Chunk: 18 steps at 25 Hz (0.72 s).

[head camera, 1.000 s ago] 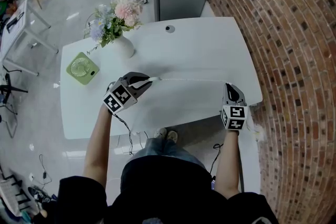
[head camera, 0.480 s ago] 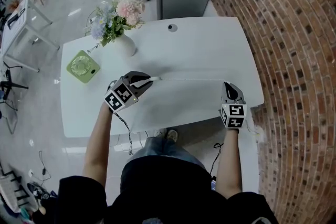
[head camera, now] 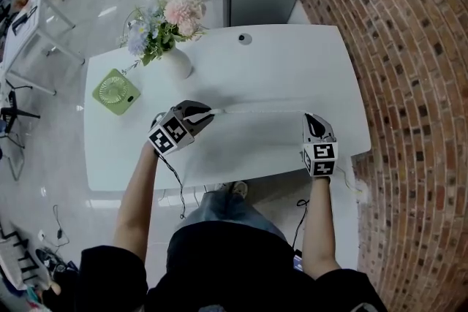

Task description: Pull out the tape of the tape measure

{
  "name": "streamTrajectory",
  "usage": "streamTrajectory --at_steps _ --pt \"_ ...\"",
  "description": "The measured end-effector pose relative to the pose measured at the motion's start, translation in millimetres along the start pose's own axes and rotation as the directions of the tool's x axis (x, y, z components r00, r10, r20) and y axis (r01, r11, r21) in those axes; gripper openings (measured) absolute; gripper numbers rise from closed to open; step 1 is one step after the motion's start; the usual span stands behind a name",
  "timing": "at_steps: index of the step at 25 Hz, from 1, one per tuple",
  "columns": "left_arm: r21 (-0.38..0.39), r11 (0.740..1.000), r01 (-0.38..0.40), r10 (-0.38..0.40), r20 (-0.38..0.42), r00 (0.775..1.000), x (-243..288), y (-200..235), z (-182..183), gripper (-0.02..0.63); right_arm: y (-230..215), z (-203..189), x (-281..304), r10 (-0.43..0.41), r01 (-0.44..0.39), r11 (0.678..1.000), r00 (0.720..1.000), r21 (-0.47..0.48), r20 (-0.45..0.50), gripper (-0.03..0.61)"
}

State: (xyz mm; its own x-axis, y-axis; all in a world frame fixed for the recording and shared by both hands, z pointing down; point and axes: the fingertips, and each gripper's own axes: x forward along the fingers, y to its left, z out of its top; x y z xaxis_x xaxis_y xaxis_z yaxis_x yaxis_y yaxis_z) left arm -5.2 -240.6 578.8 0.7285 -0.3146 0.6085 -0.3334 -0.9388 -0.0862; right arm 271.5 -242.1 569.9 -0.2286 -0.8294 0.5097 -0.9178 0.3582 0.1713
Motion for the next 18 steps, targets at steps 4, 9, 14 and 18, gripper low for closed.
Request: streamTrajectory --at_steps 4,9,14,18 --pt "-0.003 1.0 -0.015 0.015 -0.025 1.0 6.3 5.7 -12.3 0.071 6.1 -11.6 16.5 0.03 -0.031 0.999 0.999 -0.029 -0.031 0.005" --pt "-0.015 1.0 -0.016 0.015 -0.053 0.998 14.1 7.7 -30.2 0.071 13.6 -31.3 34.4 0.066 -0.071 0.996 0.994 -0.06 -0.087 0.006" --pt "-0.013 1.0 -0.014 0.013 -0.092 0.996 24.8 3.9 -46.6 0.071 16.8 -47.2 45.2 0.076 -0.088 0.993 0.988 -0.081 -0.136 0.008" --pt "-0.001 1.0 -0.008 0.008 -0.1 0.995 31.2 0.0 -50.0 0.072 22.1 -56.3 48.4 0.096 -0.116 0.988 0.979 -0.101 -0.179 0.007"
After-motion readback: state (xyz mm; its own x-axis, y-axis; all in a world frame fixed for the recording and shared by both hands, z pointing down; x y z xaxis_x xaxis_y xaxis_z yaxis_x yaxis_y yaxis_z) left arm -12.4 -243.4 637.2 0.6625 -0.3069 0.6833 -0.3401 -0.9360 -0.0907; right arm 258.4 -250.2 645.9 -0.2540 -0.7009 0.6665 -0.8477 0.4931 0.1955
